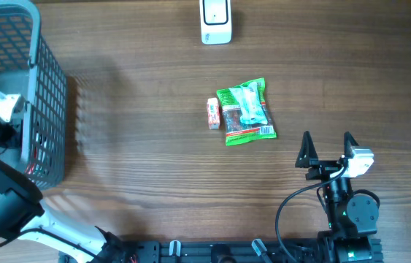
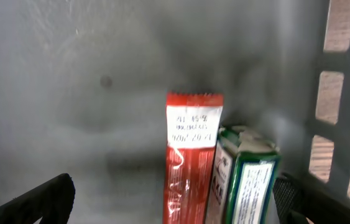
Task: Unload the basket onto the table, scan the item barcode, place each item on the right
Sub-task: 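Lower the left gripper into the basket and grasp the red stick and green box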
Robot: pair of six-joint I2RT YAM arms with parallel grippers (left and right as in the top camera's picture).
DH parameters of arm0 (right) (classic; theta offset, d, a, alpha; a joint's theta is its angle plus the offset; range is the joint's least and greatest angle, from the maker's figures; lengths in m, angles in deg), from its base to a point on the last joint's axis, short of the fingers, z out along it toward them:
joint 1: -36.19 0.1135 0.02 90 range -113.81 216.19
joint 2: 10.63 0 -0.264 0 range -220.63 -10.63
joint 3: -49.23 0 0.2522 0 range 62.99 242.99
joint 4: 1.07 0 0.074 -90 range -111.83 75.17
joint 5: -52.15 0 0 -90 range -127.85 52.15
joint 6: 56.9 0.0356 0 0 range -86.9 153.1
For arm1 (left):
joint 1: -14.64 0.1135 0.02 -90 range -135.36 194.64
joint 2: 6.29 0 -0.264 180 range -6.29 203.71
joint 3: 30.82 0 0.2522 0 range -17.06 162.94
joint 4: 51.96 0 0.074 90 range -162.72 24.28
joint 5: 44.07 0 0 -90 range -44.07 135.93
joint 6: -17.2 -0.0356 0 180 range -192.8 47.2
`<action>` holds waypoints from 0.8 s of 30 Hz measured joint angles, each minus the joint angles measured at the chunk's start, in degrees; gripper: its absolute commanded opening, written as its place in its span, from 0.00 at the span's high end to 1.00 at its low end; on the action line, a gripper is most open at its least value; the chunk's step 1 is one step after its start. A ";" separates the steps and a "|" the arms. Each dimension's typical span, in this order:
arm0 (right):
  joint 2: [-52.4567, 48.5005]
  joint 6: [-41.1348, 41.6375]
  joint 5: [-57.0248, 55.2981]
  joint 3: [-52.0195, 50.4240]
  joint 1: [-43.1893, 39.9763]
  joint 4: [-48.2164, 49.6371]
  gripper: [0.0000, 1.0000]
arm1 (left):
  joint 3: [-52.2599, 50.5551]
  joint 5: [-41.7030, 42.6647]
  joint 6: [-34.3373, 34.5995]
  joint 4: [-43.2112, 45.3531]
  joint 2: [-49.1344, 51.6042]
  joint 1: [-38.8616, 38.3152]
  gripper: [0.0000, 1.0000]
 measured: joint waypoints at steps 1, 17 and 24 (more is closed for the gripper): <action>0.00 0.00 0.00 0.00 0.00 0.00 0.00 | 0.00 0.02 -0.15 -0.28 0.00 0.35 0.00; 0.00 0.00 0.00 0.00 0.00 0.00 0.00 | -7.78 4.00 -0.55 0.79 -0.44 1.64 0.07; 0.00 0.00 0.00 0.00 0.00 0.00 0.00 | -8.44 -1.31 5.05 4.57 -0.68 1.05 0.33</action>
